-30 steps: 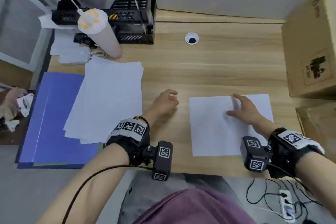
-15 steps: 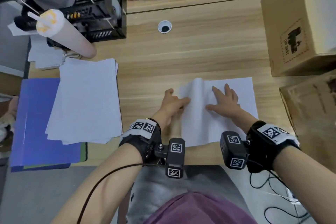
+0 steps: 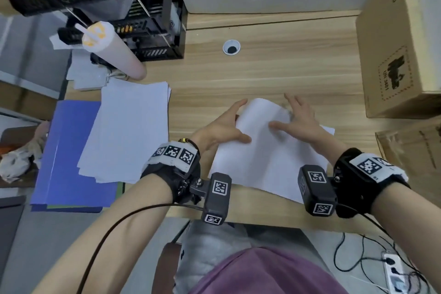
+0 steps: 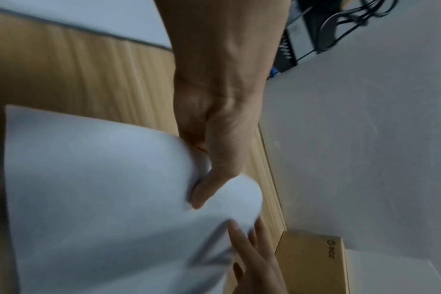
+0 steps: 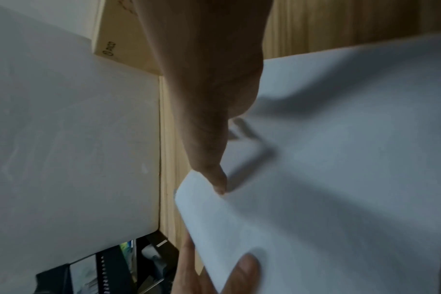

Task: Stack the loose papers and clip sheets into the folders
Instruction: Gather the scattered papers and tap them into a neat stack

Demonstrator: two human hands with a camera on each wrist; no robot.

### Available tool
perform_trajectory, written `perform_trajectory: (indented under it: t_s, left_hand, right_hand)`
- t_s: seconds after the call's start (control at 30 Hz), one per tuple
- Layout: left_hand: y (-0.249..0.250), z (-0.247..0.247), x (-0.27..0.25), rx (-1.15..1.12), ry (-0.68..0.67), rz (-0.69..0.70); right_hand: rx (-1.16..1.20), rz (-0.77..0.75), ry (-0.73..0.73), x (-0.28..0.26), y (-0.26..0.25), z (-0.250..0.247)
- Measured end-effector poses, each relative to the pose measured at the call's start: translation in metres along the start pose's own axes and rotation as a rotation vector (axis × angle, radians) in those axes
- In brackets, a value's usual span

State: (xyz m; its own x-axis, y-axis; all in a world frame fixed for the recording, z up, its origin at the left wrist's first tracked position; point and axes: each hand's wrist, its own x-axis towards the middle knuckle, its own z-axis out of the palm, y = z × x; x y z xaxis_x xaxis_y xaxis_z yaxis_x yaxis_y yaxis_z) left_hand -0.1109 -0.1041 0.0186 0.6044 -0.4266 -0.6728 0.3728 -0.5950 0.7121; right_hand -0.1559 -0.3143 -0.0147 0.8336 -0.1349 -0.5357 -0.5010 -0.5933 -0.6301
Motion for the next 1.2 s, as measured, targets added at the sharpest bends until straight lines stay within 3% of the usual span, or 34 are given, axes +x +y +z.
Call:
perform_trajectory:
  t_s: [0.1, 0.2, 0.3, 0.4, 0.47, 0.6, 0.7, 0.87, 1.2]
  left_hand:
    - [0.013, -0.026, -0.007, 0.18, -0.023, 0.091]
    - [0.017, -0.046, -0.006, 0.139, 0.187, 0.162]
    - [0.006, -0.065, -0.006, -0.116, 0.466, 0.162]
    - [-0.016, -0.07, -0.007, -0.242, 0.567, 0.103]
    - [-0.031, -0.066, -0.008, -0.307, 0.552, 0.047]
    - [-0.053, -0.054, -0.012, -0.429, 0.386, -0.053]
    - [-0.07, -0.055, -0.015, -0.347, 0.339, -0.074]
    - [-0.103, -0.092, -0.029, -0.315, 0.459, -0.065]
    - [-0.175, -0.23, -0.078, -0.23, 0.657, -0.066]
  right_hand:
    - [0.159, -0.083, -0.139, 0.004, -0.014, -0.006]
    - [0.323, -0.097, -0.25, -0.001, -0.02, 0.0]
    - [0.419, -0.074, -0.129, -0.002, -0.015, 0.011]
    - [0.587, 0.026, -0.014, 0.001, -0.009, 0.022]
    - [0.718, 0.06, 0.011, 0.001, -0.01, 0.028]
    - [0.868, 0.121, 0.037, 0.005, -0.022, 0.043]
    - [0.905, 0.167, 0.048, 0.012, -0.034, 0.062]
    - [0.844, 0.201, -0.024, 0.02, -0.062, 0.102]
    - [0.632, 0.131, -0.19, 0.034, -0.173, 0.203]
